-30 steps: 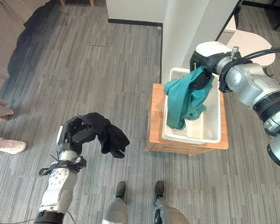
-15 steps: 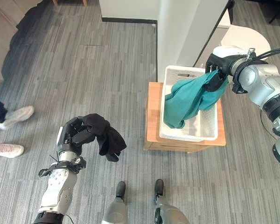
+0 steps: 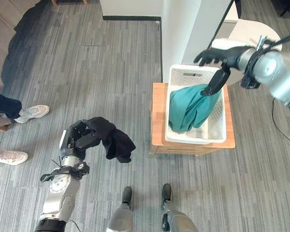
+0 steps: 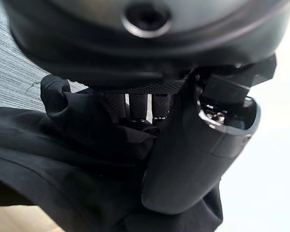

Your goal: Pick up bed clothes into laundry basket.

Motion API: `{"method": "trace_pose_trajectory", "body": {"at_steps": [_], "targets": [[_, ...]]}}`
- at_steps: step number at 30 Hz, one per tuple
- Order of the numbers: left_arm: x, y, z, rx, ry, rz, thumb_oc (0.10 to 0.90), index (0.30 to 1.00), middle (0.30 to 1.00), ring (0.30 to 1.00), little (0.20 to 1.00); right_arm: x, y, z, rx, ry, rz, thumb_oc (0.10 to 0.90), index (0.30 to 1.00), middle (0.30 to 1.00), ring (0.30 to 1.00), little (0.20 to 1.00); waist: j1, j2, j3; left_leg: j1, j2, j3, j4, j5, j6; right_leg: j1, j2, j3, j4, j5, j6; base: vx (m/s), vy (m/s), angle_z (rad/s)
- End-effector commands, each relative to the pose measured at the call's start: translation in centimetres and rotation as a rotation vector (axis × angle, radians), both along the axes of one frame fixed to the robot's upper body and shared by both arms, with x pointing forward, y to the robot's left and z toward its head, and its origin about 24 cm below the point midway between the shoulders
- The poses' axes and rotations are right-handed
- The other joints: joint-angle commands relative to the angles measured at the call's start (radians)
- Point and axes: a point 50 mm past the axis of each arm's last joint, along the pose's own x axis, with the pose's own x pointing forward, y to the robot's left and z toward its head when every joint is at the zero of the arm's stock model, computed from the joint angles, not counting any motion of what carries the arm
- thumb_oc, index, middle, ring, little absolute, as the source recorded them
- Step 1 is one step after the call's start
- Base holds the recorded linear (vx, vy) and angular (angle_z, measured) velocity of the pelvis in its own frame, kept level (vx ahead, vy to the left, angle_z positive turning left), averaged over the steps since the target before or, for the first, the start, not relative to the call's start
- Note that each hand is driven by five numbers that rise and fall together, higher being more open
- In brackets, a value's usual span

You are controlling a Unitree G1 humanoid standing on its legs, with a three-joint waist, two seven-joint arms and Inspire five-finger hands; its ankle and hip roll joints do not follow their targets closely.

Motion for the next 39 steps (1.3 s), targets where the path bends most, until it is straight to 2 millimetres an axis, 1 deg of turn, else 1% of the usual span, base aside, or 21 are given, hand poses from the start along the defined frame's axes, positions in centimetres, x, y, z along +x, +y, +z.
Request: {"method": "trace_pose_trajectory", "body": {"at_steps": [1, 3, 4, 6, 7, 8, 9, 10, 12, 15, 16, 19, 22, 23, 24, 25, 29, 30, 33, 38, 39], "targets": [[0.2, 0.7, 7.4, 0.143, -0.346, -0.068, 0.400, 0.300, 0.300, 0.300, 0.300, -2.4, -0.4, 6.2, 0.020, -0.148, -0.004, 0.800, 0.900, 0.900, 0.900, 0.900, -0.022, -0.089, -0.086, -0.040, -0.058, -0.002, 0.007, -0.029, 0.028, 0.046, -0.043, -0.005, 0.018, -0.160, 0.076, 0.00, 0.000, 0.00], [0.1, 1.0, 7.5, 0.154, -0.346, -0.063, 0.400, 0.300, 0.300, 0.300, 0.300, -3.0, 0.2, 6.6, 0.039, -0.153, 0.046, 0.800, 0.900, 0.900, 0.900, 0.900, -0.027, -0.100, -0.091, -0.036, -0.057, -0.001, 0.007, -0.030, 0.027, 0.049, -0.043, -0.004, 0.018, -0.161, 0.076, 0.00, 0.000, 0.00], [-0.1, 1.8, 8.0, 0.187, -0.354, -0.043, 0.400, 0.300, 0.300, 0.300, 0.300, -4.4, 0.7, 7.5, 0.045, -0.186, 0.112, 0.800, 0.900, 0.900, 0.900, 0.900, -0.042, -0.125, -0.102, -0.028, -0.055, 0.004, 0.005, -0.032, 0.025, 0.056, -0.042, -0.004, 0.017, -0.164, 0.077, 0.00, 0.013, -0.06], [-0.2, 2.1, 8.2, 0.199, -0.357, -0.030, 0.400, 0.300, 0.300, 0.300, 0.300, -5.3, 0.8, 7.9, 0.041, -0.216, 0.149, 0.800, 0.900, 0.900, 0.900, 0.900, -0.052, -0.132, -0.110, -0.023, -0.055, 0.006, 0.005, -0.034, 0.024, 0.061, -0.042, -0.004, 0.017, -0.165, 0.079, 0.02, 0.020, -0.01], [-0.4, 2.4, 8.7, 0.188, -0.392, 0.017, 0.400, 0.300, 0.300, 0.300, 0.300, -9.1, 1.8, 10.4, 0.005, -0.427, 0.272, 0.800, 0.900, 0.900, 0.900, 0.900, -0.081, -0.099, -0.129, -0.010, -0.053, 0.018, 0.004, -0.045, 0.024, 0.069, -0.042, 0.003, 0.020, -0.172, 0.082, 0.02, 0.037, 0.03], [-0.5, 2.3, 10.0, 0.175, -0.471, 0.057, 0.400, 0.300, 0.300, 0.300, 0.300, -12.6, 1.5, 12.1, 0.050, -0.665, 0.375, 0.800, 0.900, 0.900, 0.900, 0.900, -0.088, -0.042, -0.133, -0.006, -0.052, 0.026, 0.005, -0.044, 0.030, 0.068, -0.042, 0.010, 0.026, -0.167, 0.084, 0.07, 0.044, 0.06], [-0.6, 2.6, 10.6, 0.181, -0.495, 0.071, 0.400, 0.300, 0.300, 0.300, 0.300, -13.6, 1.8, 12.4, 0.064, -0.730, 0.428, 0.800, 0.900, 0.900, 0.900, 0.900, -0.095, -0.023, -0.151, 0.004, -0.053, 0.027, 0.001, -0.055, 0.032, 0.075, -0.043, 0.014, 0.022, -0.176, 0.085, 0.04, 0.028, -0.07], [-0.7, 2.8, 10.6, 0.188, -0.493, 0.073, 0.400, 0.300, 0.300, 0.300, 0.300, -13.6, 1.7, 12.1, 0.072, -0.731, 0.429, 0.800, 0.900, 0.900, 0.900, 0.900, -0.097, -0.030, -0.152, 0.005, -0.052, 0.027, 0.001, -0.057, 0.033, 0.076, -0.042, 0.014, 0.022, -0.177, 0.085, 0.06, 0.005, -0.29], [-0.8, 3.2, 12.0, 0.203, -0.546, 0.091, 0.400, 0.300, 0.300, 0.300, 0.300, -13.9, 1.1, 11.1, 0.113, -0.777, 0.445, 0.800, 0.900, 0.900, 0.900, 0.900, -0.121, -0.001, -0.180, 0.017, -0.054, 0.033, 0.002, -0.058, 0.037, 0.084, -0.044, 0.020, 0.027, -0.177, 0.086, 0.03, 0.015, -0.35], [-0.8, 4.7, 15.0, 0.315, -0.604, 0.136, 0.400, 0.300, 0.300, 0.300, 0.300, -13.5, -2.4, 6.9, 0.306, -0.802, 0.379, 0.800, 0.900, 0.900, 0.900, 0.900, -0.183, 0.012, -0.219, 0.052, -0.053, 0.043, 0.006, -0.073, 0.044, 0.106, -0.043, 0.034, 0.052, -0.193, 0.087, 0.06, 0.033, 0.10], [-0.6, 4.8, 15.8, 0.362, -0.612, 0.128, 0.400, 0.300, 0.300, 0.300, 0.300, -13.7, -3.0, 5.7, 0.318, -0.788, 0.362, 0.800, 0.900, 0.900, 0.900, 0.900, -0.182, 0.001, -0.232, 0.060, -0.054, 0.044, 0.003, -0.078, 0.045, 0.110, -0.043, 0.035, 0.055, -0.199, 0.086, 0.06, 0.022, 0.09], [0.2, 6.2, 18.0, 0.426, -0.625, 0.159, 0.400, 0.300, 0.300, 0.300, 0.300, -14.2, -6.9, 0.7, 0.487, -0.745, 0.223, 0.800, 0.900, 0.900, 0.900, 0.900, -0.210, 0.012, -0.255, 0.091, -0.053, 0.057, 0.004, -0.088, 0.049, 0.114, -0.040, 0.053, 0.092, -0.217, 0.089, 0.06, 0.030, -0.15], [0.9, 7.0, 19.9, 0.544, -0.603, 0.180, 0.400, 0.300, 0.300, 0.300, 0.300, -14.9, -9.9, -3.8, 0.749, -0.699, 0.131, 0.800, 0.900, 0.900, 0.900, 0.900, -0.246, 0.039, -0.268, 0.117, -0.055, 0.072, 0.003, -0.095, 0.055, 0.117, -0.037, 0.072, 0.124, -0.228, 0.090, 0.01, 0.023, -0.19], [1.1, 6.8, 20.0, 0.547, -0.605, 0.170, 0.400, 0.300, 0.300, 0.300, 0.300, -15.3, -10.1, -4.0, 0.753, -0.701, 0.122, 0.800, 0.900, 0.900, 0.900, 0.900, -0.237, 0.033, -0.268, 0.119, -0.055, 0.071, 0.003, -0.096, 0.055, 0.117, -0.037, 0.071, 0.126, -0.230, 0.090, 0.03, 0.034, -0.33], [1.2, 6.9, 22.0, 0.638, -0.625, 0.179, 0.400, 0.300, 0.300, 0.300, 0.300, -16.2, -12.5, -8.5, 0.890, -0.655, -0.019, 0.800, 0.900, 0.900, 0.900, 0.900, -0.276, 0.061, -0.283, 0.134, -0.057, 0.082, 0.003, -0.100, 0.058, 0.125, -0.037, 0.085, 0.131, -0.232, 0.094, 0.03, 0.022, -0.36], [1.3, 6.7, 22.1, 0.640, -0.626, 0.174, 0.400, 0.300, 0.300, 0.300, 0.300, -16.3, -12.6, -8.6, 0.892, -0.657, -0.024, 0.800, 0.900, 0.900, 0.900, 0.900, -0.272, 0.058, -0.284, 0.135, -0.057, 0.082, 0.004, -0.101, 0.058, 0.126, -0.037, 0.085, 0.130, -0.233, 0.094, 0.03, 0.034, -0.28], [1.4, 6.3, 26.3, 0.783, -0.706, 0.214, 0.400, 0.300, 0.300, 0.300, 0.300, -17.6, -13.6, -14.6, 1.080, -0.583, -0.159, 0.800, 0.900, 0.900, 0.900, 0.900, -0.312, 0.087, -0.303, 0.145, -0.058, 0.093, 0.003, -0.103, 0.059, 0.130, -0.036, 0.094, 0.133, -0.235, 0.098, 0.01, 0.006, -0.17], [1.5, 6.2, 26.4, 0.785, -0.707, 0.210, 0.400, 0.300, 0.300, 0.300, 0.300, -17.7, -13.7, -14.7, 1.083, -0.584, -0.162, 0.800, 0.900, 0.900, 0.900, 0.900, -0.310, 0.084, -0.303, 0.145, -0.058, 0.092, 0.004, -0.103, 0.059, 0.130, -0.036, 0.093, 0.133, -0.235, 0.098, 0.01, 0.002, -0.08], [1.5, 4.9, 30.7, 0.801, -0.840, 0.219, 0.400, 0.300, 0.300, 0.300, 0.300, -18.5, -11.8, -19.8, 1.395, -0.482, -0.137, 0.800, 0.900, 0.900, 0.900, 0.900, -0.352, 0.110, -0.315, 0.155, -0.056, 0.105, 0.000, -0.105, 0.055, 0.131, -0.037, 0.104, 0.134, -0.233, 0.106, 0.00, 0.000, 0.00], [2.3, 4.9, 34.0, 0.804, -0.862, 0.266, 0.400, 0.300, 0.300, 0.300, 0.300, -18.5, -10.1, -19.8, 1.403, -0.417, -0.044, 0.800, 0.900, 0.900, 0.900, 0.900, -0.369, 0.112, -0.316, 0.155, -0.053, 0.121, -0.001, -0.100, 0.050, 0.125, -0.034, 0.113, 0.124, -0.219, 0.112, -0.01, -0.003, -0.11], [2.4, 5.2, 35.6, 0.800, -0.869, 0.304, 0.400, 0.300, 0.300, 0.300, 0.300, -18.0, -9.5, -19.2, 1.431, -0.431, 0.007, 0.800, 0.900, 0.900, 0.900, 0.900, -0.381, 0.129, -0.318, 0.159, -0.052, 0.137, -0.002, -0.108, 0.050, 0.126, -0.031, 0.120, 0.112, -0.220, 0.118, 0.02, 0.009, -0.11]]}}
